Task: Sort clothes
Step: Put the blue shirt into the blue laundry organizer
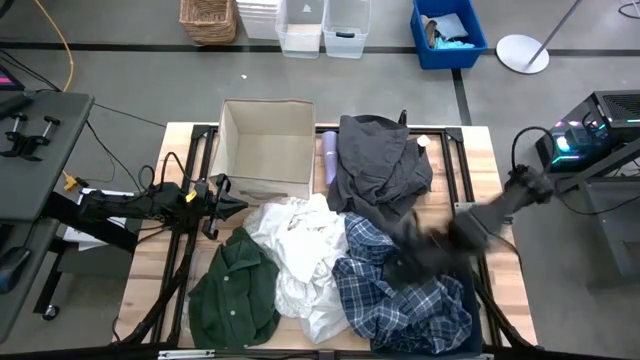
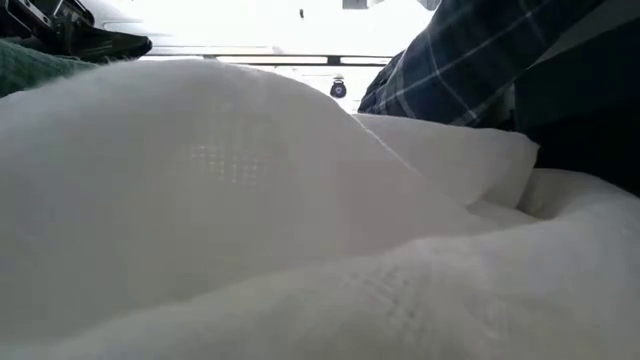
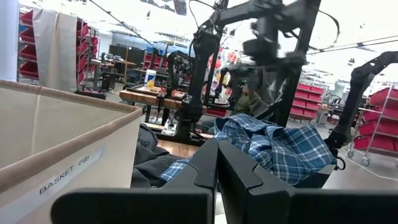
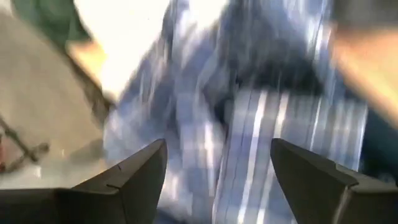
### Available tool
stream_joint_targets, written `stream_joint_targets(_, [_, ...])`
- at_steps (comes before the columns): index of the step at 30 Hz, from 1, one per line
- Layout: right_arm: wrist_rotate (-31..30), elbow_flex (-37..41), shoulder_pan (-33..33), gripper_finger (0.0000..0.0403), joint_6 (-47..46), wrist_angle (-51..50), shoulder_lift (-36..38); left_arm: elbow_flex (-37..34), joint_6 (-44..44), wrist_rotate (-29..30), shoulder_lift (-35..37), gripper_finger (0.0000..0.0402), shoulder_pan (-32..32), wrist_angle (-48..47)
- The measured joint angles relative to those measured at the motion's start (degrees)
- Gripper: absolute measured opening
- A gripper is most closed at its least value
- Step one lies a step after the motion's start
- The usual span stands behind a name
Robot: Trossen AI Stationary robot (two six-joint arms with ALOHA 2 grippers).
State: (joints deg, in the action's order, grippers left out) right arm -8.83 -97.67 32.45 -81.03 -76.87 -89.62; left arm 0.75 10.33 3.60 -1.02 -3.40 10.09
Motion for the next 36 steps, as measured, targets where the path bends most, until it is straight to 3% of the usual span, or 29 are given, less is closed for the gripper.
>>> stream_joint_targets(6, [-0.5,3.1,-21.7,0.0282,11.5,6.5,-0.3,0.0,0.0,0.0,0.0,0.0,0.0,0.0])
stream_joint_targets(11, [11.3,8.5,-31.2,0.0282,19.4,11.7,-4.8,0.0,0.0,0.0,0.0,0.0,0.0,0.0])
stream_joint_targets(15, [21.7,11.2,-32.2,0.0282,20.5,19.5,-10.1,0.0,0.0,0.0,0.0,0.0,0.0,0.0])
stream_joint_targets(18, [23.3,10.5,-31.5,0.0282,20.6,19.8,-15.1,0.0,0.0,0.0,0.0,0.0,0.0,0.0])
stream_joint_targets(25, [22.6,6.2,-29.0,0.0282,21.1,14.8,-21.8,0.0,0.0,0.0,0.0,0.0,0.0,0.0])
stream_joint_targets(31, [16.0,6.1,-27.4,0.0281,16.8,7.7,-22.4,0.0,0.0,0.0,0.0,0.0,0.0,0.0])
stream_joint_targets(36, [16.2,6.8,-26.3,0.0281,16.3,6.6,-22.5,0.0,0.0,0.0,0.0,0.0,0.0,0.0])
